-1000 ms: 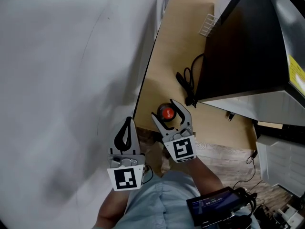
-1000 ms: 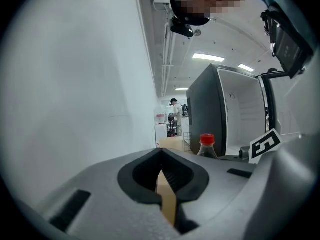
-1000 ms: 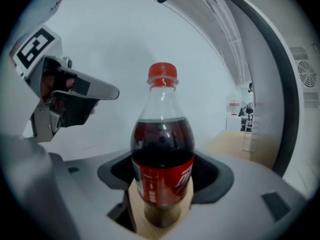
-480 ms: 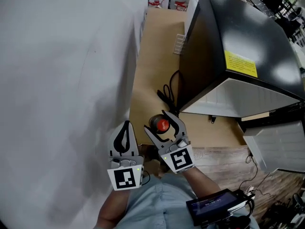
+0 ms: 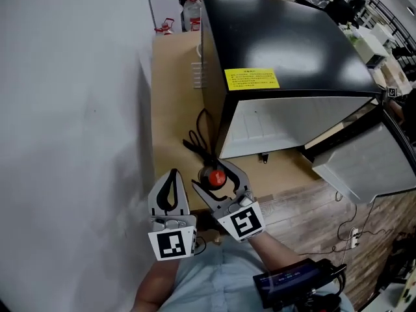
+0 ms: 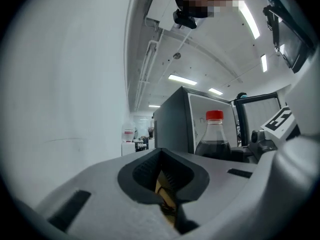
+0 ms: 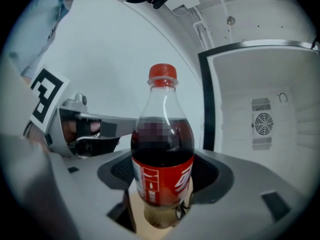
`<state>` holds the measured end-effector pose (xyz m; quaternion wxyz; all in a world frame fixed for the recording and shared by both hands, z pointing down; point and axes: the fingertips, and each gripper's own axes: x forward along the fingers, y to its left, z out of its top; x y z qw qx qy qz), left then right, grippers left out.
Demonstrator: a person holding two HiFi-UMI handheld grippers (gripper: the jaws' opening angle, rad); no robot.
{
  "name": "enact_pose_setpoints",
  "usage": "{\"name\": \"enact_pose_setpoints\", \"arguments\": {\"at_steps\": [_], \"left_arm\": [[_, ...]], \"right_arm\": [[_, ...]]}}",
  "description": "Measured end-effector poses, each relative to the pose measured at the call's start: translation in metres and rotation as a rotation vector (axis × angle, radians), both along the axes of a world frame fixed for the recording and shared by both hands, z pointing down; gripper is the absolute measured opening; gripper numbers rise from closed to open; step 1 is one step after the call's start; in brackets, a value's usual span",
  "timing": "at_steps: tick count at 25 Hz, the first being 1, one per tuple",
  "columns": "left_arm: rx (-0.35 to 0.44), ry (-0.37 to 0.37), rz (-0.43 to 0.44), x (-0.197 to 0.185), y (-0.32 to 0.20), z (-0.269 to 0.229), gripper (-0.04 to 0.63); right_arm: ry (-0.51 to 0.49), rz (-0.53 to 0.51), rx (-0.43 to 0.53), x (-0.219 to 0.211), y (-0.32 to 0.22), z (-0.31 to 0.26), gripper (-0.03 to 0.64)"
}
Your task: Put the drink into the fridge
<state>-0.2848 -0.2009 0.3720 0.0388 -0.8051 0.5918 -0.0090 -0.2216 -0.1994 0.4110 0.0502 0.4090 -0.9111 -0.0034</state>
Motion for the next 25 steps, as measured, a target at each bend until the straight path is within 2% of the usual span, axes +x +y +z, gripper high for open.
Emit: {"name": "enact_pose_setpoints", "arguments": {"at_steps": [5,12,16,21,25], "left_arm": [[-0.036,0.018,0.111,0.054,-0.003,0.005,0.009],[-0.048,-0.008,0.213,0.131,-0.007,0.01,0.008],[-0.054,-0.018,0.225,0.172,-0.018,0.012,0.009],[-0.053,0.003,0.202,0.218,-0.035,0.02,0.009],[-0.047,0.002,0.184,0.241,-0.046,0.022,0.009]], "right_arm": [[-0.001,0.099,-0.007,0.049,-0.001,0.003,0.31],[0.007,0.194,-0.014,0.124,-0.01,0.009,0.309],[0.009,0.199,-0.026,0.161,-0.022,0.008,0.31],[0.023,0.173,-0.022,0.202,-0.041,0.015,0.31],[0.034,0.157,-0.01,0.226,-0.052,0.017,0.31]]}}
